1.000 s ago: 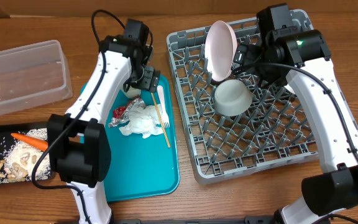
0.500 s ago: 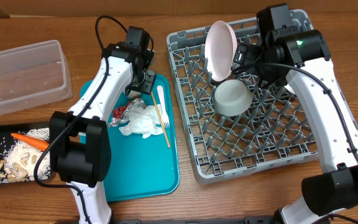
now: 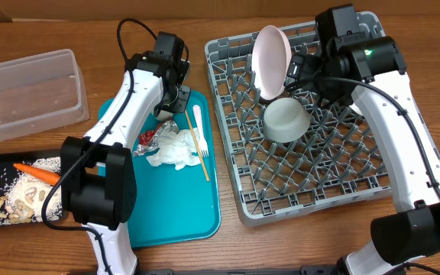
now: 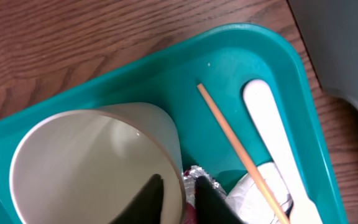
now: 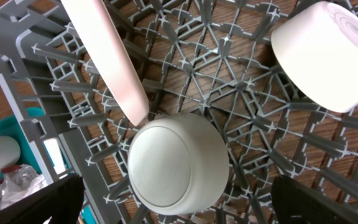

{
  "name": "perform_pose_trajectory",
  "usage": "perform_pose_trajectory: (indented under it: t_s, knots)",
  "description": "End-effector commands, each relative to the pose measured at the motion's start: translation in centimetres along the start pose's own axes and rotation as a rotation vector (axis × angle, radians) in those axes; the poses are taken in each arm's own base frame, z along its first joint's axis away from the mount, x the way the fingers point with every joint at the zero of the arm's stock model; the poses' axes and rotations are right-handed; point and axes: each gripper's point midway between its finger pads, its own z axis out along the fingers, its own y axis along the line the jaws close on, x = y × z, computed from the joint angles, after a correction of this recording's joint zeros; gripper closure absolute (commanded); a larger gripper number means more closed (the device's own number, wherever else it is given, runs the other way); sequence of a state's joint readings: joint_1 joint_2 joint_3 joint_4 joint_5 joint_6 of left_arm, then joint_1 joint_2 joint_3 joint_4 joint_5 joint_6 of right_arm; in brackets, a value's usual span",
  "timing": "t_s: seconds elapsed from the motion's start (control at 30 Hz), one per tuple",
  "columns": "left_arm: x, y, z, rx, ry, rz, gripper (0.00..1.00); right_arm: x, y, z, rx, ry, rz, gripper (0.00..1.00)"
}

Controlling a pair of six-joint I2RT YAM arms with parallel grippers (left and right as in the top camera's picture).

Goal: Sort waste into correct bins and load items into the dishwasher rack
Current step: 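Grasp the white paper cup with the left gripper and lift it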

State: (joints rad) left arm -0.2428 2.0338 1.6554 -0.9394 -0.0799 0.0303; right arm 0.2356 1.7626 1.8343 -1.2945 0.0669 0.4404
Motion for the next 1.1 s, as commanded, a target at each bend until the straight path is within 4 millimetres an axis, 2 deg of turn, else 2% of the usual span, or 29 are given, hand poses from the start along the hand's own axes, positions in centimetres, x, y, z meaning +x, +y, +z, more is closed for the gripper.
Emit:
perform_pose_trajectory:
  t_s: [0.0, 0.07, 0.2, 0.37, 0.47, 0.6, 0.83, 0.9, 1.07]
  knots:
    - [-0.1, 0.0, 0.4, -0.02, -0.001, 0.014, 0.92, -0.8, 0.2, -1.3, -0.013, -0.043, 0.004, 0.0]
    - [-0.2, 0.3, 0.4, -0.032, -0.006, 0.012, 0.96, -0.8, 0.2, -1.3, -0.012, -0.043, 0.004, 0.0]
    - [-0.3, 0.3, 0.2, -0.034, -0.009, 0.0, 0.96, -0.8, 0.2, -1.3, -0.013, -0.043, 0.004, 0.0]
    - [-1.1, 0.3, -2.0, -0.019, -0.017, -0.074, 0.96, -0.8, 0.2, -1.3, -0.012, -0.043, 0.004, 0.0]
    - [-1.9, -0.4, -4.3, 0.031, -0.03, -0.087, 0.96, -0.8, 0.2, -1.3, -0.012, -0.043, 0.005, 0.0]
    - [-2.8, -1.3, -8.4, 0.107, -0.07, -0.121, 0.96, -0.8, 0.2, -1.3, -0.012, -0.043, 0.005, 0.0]
    - [-2.6, -2.1, -15.2, 0.261, -0.128, -0.192, 0.96, -0.8, 0.2, -1.3, -0.013, -0.043, 0.004, 0.0]
    - [-2.2, -2.0, -16.7, 0.34, -0.136, -0.241, 0.96, -0.8, 0.2, -1.3, -0.013, -0.043, 0.005, 0.0]
    - [-1.3, -1.2, -20.3, 0.694, -0.133, -0.339, 0.96, -0.8, 0.2, -1.3, -0.012, -0.043, 0.004, 0.0]
